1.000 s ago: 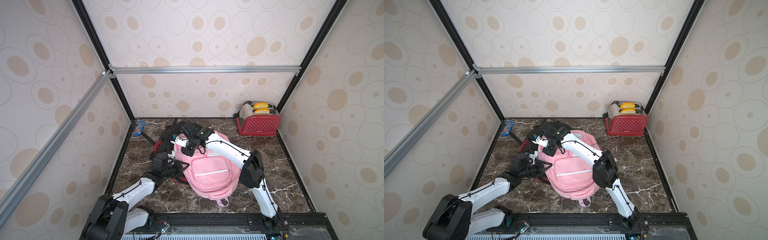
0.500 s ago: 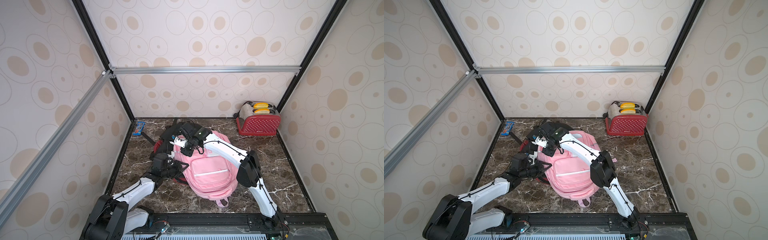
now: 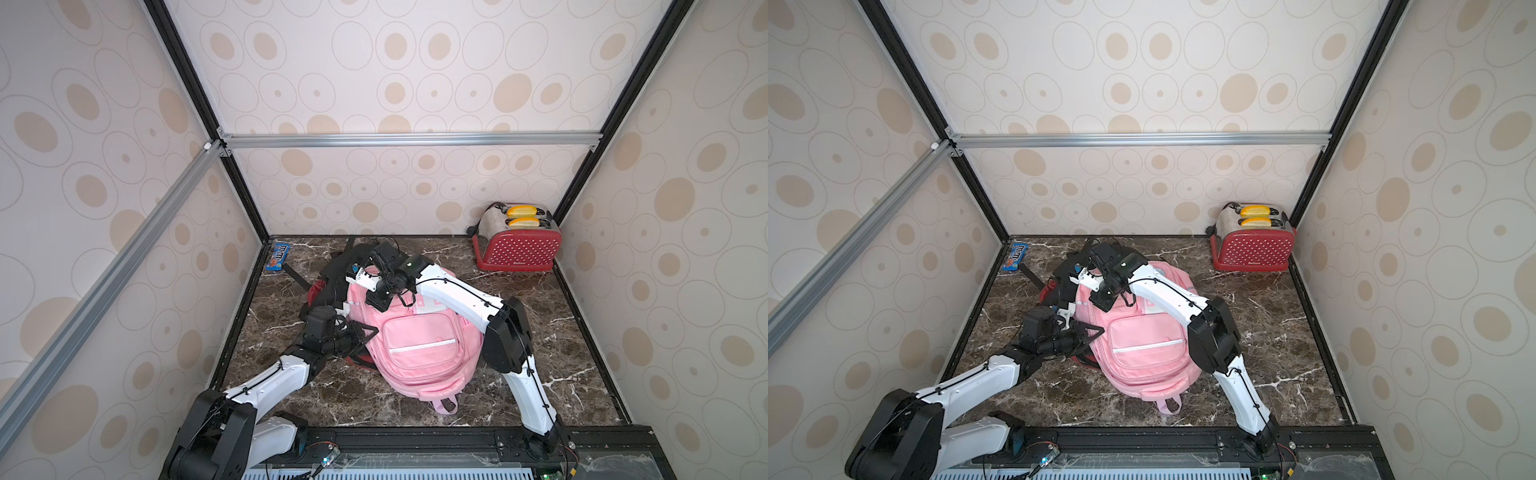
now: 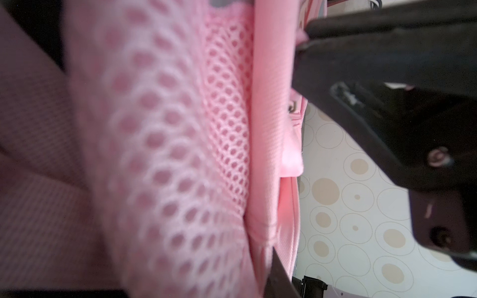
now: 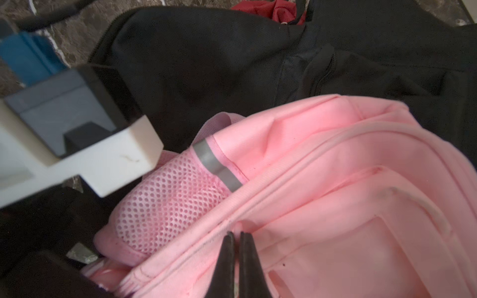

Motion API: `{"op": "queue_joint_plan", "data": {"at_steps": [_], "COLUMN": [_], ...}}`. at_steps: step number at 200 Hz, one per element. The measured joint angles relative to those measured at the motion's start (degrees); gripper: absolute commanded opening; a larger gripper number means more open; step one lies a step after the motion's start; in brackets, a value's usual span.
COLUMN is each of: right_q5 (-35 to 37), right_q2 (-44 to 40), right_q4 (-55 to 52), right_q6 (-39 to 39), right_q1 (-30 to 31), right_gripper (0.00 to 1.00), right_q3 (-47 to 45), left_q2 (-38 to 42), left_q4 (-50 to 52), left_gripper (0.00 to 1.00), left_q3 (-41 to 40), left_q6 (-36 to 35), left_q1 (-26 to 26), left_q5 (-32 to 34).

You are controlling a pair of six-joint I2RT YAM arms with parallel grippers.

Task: Zip up the backpack
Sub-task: Zip the zipper on the backpack.

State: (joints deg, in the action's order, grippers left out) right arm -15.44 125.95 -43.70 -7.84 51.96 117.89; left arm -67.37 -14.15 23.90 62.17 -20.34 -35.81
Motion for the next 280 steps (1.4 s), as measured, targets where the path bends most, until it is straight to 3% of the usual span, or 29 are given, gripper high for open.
{"op": "queue_joint_plan", "data": {"at_steps": [57, 119, 204, 280], "right_q5": [-8.31, -14.25, -12.94, -7.93], "right_q2": [-8.81, -11.93, -14.88, -17.62], "right_q4": [12.72, 23.43, 30.62, 32.13], "right_q6": [10.05, 20.13, 24.59, 23.71], "right_q1": [-3.17, -6.1, -7.91, -9.29], "right_gripper": [0.0, 0.0, 0.0, 0.0], "right_q3": [-14.53, -22.8, -31.41, -36.09], "left_q2": [-0.46, -0.46, -0.46, -0.46], "left_q4": [-2.03, -2.82, -2.95, -3.17], "left_gripper": [0.0, 0.0, 0.0, 0.0], "left_q3": [-0.13, -0.15, -0.15, -0.15], "left_q6": [0.0, 0.0, 0.0, 0.0], "left_q1": [-0.02, -0.02, -0.02, -0.02], "left_q5": [-0.81, -0.94, -0.94, -0.94]}}
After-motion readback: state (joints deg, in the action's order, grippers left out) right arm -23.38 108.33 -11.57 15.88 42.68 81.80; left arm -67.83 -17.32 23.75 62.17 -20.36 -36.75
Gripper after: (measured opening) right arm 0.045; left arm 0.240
